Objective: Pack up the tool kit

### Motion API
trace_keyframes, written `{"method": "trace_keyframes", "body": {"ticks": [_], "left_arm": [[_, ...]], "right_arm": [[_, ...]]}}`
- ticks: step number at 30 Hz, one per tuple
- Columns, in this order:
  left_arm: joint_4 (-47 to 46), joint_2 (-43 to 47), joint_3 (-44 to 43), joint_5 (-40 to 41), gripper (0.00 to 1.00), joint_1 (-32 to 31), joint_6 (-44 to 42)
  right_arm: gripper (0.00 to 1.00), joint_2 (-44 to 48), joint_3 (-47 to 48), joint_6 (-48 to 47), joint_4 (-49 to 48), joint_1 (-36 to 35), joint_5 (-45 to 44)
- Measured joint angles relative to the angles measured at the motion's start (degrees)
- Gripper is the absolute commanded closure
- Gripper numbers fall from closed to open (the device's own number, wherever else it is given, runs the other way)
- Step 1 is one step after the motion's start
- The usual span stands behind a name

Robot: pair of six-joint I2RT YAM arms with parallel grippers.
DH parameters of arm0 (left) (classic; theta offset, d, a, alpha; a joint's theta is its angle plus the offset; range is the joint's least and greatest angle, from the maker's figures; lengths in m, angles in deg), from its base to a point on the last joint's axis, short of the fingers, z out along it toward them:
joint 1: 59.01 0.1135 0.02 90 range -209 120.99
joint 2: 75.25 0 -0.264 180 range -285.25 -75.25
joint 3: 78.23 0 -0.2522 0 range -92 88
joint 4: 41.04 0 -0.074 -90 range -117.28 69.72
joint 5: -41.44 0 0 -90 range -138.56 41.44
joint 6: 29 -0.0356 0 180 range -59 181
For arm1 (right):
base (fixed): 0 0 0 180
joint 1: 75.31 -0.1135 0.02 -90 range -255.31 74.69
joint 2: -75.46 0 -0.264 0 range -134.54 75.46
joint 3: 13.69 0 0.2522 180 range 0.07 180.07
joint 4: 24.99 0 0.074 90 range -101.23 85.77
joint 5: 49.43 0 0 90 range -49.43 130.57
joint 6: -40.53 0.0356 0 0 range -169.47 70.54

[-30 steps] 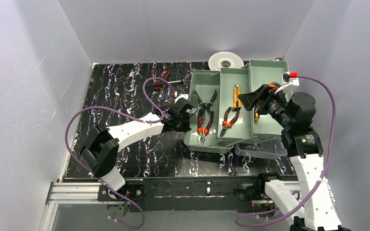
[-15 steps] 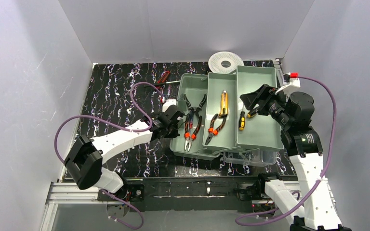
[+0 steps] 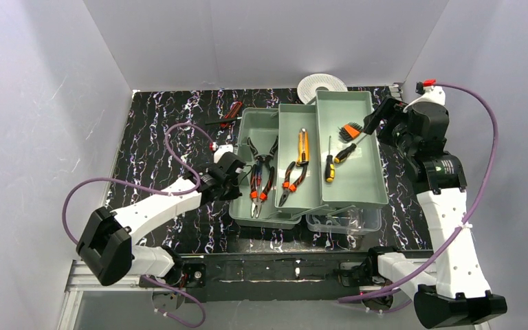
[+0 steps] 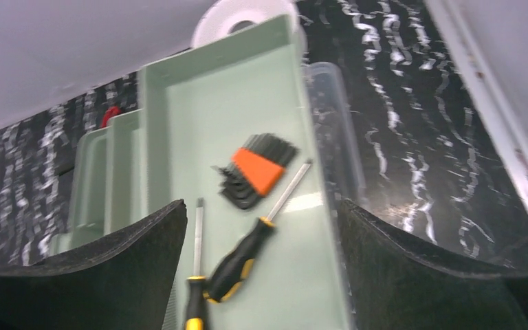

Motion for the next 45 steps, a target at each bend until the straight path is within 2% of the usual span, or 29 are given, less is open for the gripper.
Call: {"method": "trace_keyframes", "body": {"ticks": [10, 15, 21, 25, 33, 41, 45], "left_arm": [[-0.52, 8.31, 6.58, -1.11, 1.0, 4.28, 0.63], [-0.46, 10.67, 8.11, -1.11, 1.0, 4.61, 1.14], [0.02, 12.17, 8.92, -0.9, 1.0, 4.76, 1.2], [0.94, 13.79, 9.77, -0.42, 1.0, 4.92, 1.33], [1.33, 13.92, 9.81, -0.13, 1.0, 4.94, 1.42], [1.29, 13.79, 9.79, -0.22, 1.0, 4.94, 1.29], [1.27, 13.7, 9.79, -0.35, 1.0, 4.94, 1.01]], "right_arm": [[0.13, -1.99, -0.24, 0.5, 4.59, 4.2, -19.12], [0.15, -2.62, -4.72, 2.86, 5.38, 7.78, -18.14], [0.16, -2.36, -16.17, 5.49, 4.87, 15.08, -14.21], [0.14, -3.08, -18.71, 5.6, 4.31, 17.31, -8.37], [0.19, -6.12, -24.79, 2.8, -2.03, 19.19, 12.61], [0.3, -10.45, -29.03, 2.62, -7.8, 21.46, 30.36], [0.43, -14.05, -29.24, 2.54, -9.27, 21.49, 33.57]]}}
